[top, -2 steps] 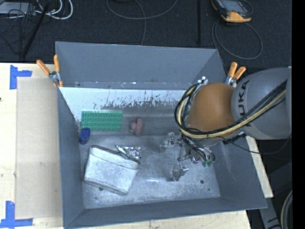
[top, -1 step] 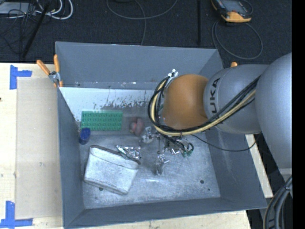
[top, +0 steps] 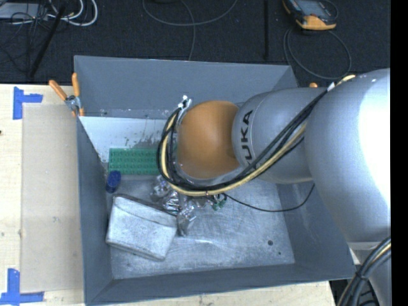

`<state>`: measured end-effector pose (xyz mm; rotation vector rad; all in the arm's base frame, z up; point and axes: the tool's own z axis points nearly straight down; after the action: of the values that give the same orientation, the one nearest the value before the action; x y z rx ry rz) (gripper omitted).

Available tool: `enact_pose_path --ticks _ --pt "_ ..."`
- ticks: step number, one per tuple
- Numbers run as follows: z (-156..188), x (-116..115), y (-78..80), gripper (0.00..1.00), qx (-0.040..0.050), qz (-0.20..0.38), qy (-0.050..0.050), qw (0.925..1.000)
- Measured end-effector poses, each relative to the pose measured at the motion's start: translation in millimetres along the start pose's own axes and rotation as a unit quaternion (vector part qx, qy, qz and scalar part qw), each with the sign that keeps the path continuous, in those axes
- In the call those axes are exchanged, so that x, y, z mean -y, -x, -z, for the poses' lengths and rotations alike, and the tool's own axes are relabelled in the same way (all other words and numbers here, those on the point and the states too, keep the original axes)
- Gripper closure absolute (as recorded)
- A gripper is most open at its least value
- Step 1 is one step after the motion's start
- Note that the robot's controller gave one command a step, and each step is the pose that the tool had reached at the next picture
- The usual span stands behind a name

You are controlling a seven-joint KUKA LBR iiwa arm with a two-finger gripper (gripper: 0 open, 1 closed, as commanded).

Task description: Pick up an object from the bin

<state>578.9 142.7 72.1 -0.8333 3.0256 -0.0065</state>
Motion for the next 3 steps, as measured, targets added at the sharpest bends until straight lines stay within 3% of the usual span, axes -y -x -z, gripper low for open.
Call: enact_pose_path --ticks 1,2,3 --pt "1 31 -22.4 0.00 0.0033 0.024 0.003 0.9997" --pt "1 32 -22.8 1.00 0.0016 0.023 0.002 0.9997" --pt "1 43 -28.4 1.00 0.0037 0.019 0.004 0.9998"
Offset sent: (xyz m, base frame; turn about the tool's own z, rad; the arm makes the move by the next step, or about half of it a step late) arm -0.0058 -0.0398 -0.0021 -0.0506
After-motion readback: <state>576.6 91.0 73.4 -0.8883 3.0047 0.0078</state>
